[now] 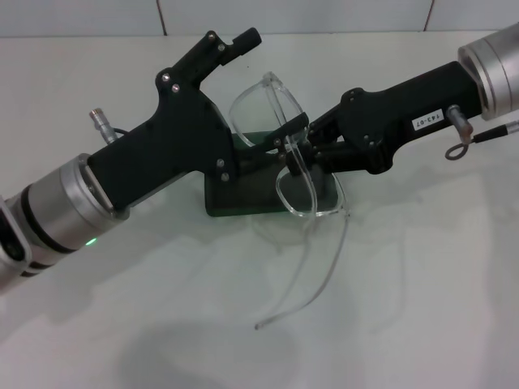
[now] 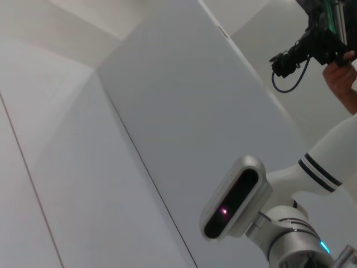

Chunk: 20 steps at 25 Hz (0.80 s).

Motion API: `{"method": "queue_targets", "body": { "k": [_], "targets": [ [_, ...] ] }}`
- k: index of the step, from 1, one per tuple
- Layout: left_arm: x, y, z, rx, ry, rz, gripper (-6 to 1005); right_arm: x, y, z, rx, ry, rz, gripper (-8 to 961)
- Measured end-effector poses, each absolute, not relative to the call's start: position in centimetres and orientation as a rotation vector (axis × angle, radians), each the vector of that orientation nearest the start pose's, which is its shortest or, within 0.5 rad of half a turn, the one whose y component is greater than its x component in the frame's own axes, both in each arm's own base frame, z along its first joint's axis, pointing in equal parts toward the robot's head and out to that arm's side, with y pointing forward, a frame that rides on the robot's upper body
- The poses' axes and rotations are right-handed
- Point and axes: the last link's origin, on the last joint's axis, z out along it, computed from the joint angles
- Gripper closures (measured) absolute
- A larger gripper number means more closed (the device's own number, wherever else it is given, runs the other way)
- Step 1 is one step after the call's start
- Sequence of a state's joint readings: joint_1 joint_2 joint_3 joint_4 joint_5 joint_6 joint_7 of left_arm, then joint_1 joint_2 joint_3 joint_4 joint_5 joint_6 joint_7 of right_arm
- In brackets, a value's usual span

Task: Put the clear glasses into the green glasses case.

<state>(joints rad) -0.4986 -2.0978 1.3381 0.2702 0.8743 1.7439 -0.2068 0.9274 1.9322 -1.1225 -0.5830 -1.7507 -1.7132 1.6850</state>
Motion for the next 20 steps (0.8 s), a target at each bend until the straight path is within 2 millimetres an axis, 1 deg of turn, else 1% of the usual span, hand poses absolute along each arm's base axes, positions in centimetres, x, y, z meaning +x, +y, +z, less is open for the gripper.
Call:
{"method": "queue_targets", "body": {
  "k": [8,12,15,17,18,20],
  "targets": [
    [-20.2,29.2,-2.9,-2.109,0.44,-1.243,157,11.0,37.6,0.5,-3.272,0.357,0.655,844],
    [-20.5,28.3,-2.0,-2.058,0.441,-1.299,157,11.4,38.2,1.0,-3.216,0.379,0.679,844],
    [-21.2,27.4,-1.3,-2.02,0.427,-1.324,157,12.0,39.1,2.0,-3.107,0.398,0.77,844],
    [-22.1,26.9,-0.8,-1.992,0.394,-1.312,157,12.4,39.7,3.2,-2.991,0.379,0.895,845],
    [-22.6,26.7,-0.6,-1.982,0.373,-1.297,157,12.5,39.8,3.4,-2.962,0.371,0.93,845],
    [-23.7,26.1,-0.3,-1.975,0.334,-1.265,157,12.9,39.9,4.6,-2.848,0.33,1.053,845]
  ]
}}
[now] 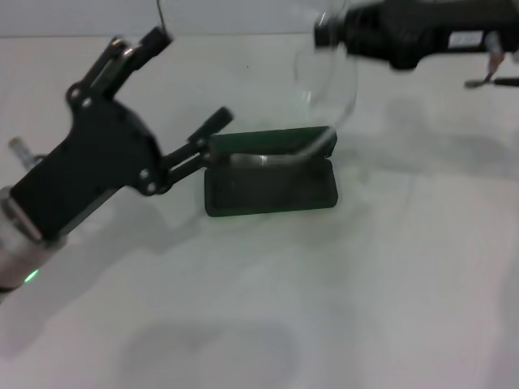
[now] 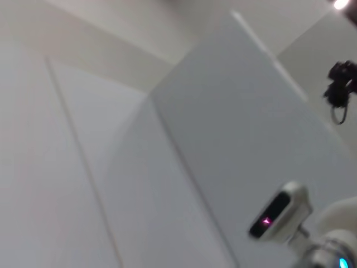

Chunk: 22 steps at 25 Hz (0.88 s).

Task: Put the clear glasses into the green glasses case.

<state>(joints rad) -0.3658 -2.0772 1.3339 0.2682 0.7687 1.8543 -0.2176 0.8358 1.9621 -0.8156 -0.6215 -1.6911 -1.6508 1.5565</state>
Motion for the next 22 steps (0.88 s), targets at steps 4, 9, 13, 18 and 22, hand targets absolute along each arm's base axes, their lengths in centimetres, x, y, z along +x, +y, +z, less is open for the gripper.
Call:
{"method": "queue_targets", "body": {
  "k": [4,9,13,18,22],
  "targets": [
    [-25.5,25.0,0.2,-1.997,0.271,-1.226,156,13.3,39.6,6.4,-2.701,0.26,1.182,845],
    [-25.8,24.7,-0.2,-2.18,0.251,-1.243,156,13.2,39.1,7.8,-2.544,0.21,1.374,844],
    [-24.2,25.2,-1.7,-2.386,0.335,-1.274,157,12.4,39.1,6.9,-2.577,0.206,1.381,844],
    [-22.0,26.4,-2.8,-2.549,0.406,-1.314,156,11.5,38.9,4.3,-2.699,0.222,1.291,843],
    [-20.7,27.2,-3.6,-2.582,0.449,-1.319,156,10.7,38.5,2.0,-2.814,0.221,1.214,843]
  ]
}}
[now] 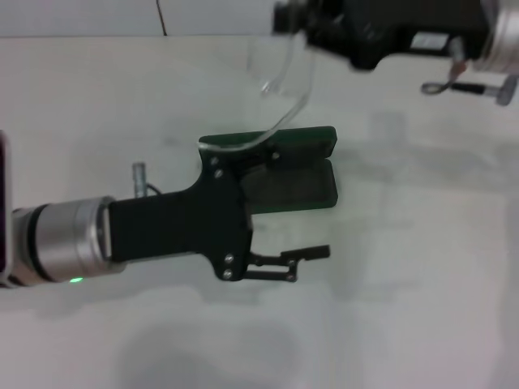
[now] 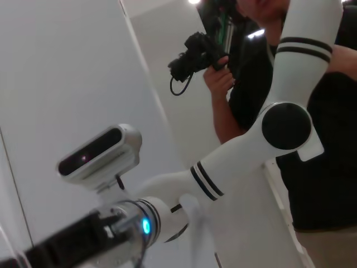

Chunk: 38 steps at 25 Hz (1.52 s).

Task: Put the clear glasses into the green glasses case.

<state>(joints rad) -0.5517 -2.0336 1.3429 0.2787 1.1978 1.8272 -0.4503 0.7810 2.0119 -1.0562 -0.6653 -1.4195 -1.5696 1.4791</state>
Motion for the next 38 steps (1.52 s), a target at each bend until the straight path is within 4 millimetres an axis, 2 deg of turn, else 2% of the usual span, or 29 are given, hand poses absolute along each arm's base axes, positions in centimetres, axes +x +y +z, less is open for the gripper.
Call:
{"method": "queue_targets", "body": {
  "k": [4,13,23,38],
  "targets": [
    [-20.2,27.7,-3.6,-2.572,0.479,-1.31,156,10.3,37.9,0.2,-2.915,0.211,1.125,843],
    [-20.2,27.9,-3.0,-2.543,0.49,-1.309,157,10.2,38.2,-1.9,-3.054,0.231,0.839,841],
    [-20.3,28.2,-2.5,-2.491,0.482,-1.307,157,9.9,37.5,-2.0,-3.176,0.185,0.728,840],
    [-20.0,28.4,-2.4,-2.472,0.5,-1.315,158,10.3,37.2,-1.9,-3.237,0.158,0.624,839]
  ]
}}
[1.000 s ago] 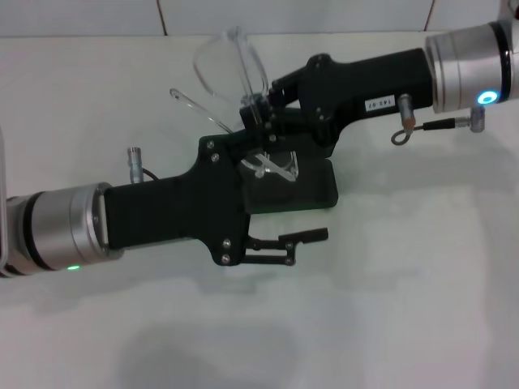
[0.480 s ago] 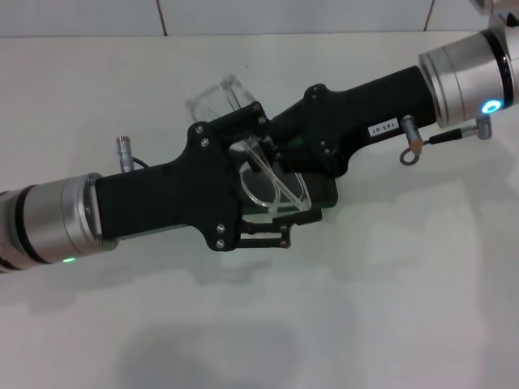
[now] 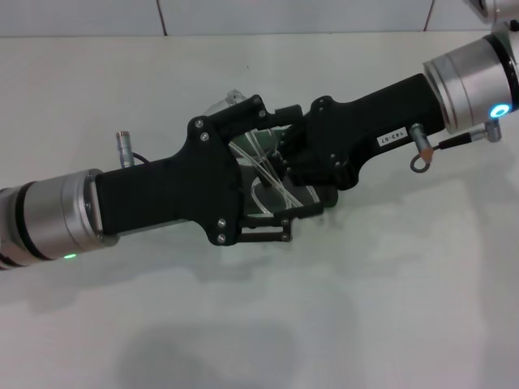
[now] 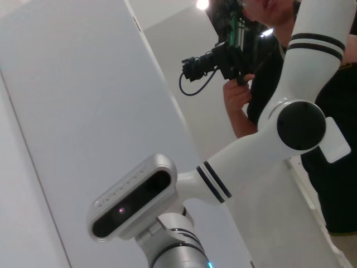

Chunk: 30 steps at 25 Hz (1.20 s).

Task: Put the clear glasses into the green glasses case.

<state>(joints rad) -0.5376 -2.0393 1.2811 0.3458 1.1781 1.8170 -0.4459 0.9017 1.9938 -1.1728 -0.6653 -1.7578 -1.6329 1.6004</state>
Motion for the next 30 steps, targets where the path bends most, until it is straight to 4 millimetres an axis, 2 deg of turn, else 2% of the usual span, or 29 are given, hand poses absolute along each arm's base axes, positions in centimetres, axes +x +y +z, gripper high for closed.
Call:
{"method": "queue_targets", "body": {
  "k": [15,30],
  "targets": [
    [-19.9,28.1,-2.2,-2.364,0.524,-1.341,162,10.6,36.4,-1.1,-3.34,0.175,0.539,837],
    [-20.3,27.2,-2.3,-2.207,0.54,-1.331,165,11.3,36.0,1.2,-3.362,0.2,0.633,835]
  ]
}}
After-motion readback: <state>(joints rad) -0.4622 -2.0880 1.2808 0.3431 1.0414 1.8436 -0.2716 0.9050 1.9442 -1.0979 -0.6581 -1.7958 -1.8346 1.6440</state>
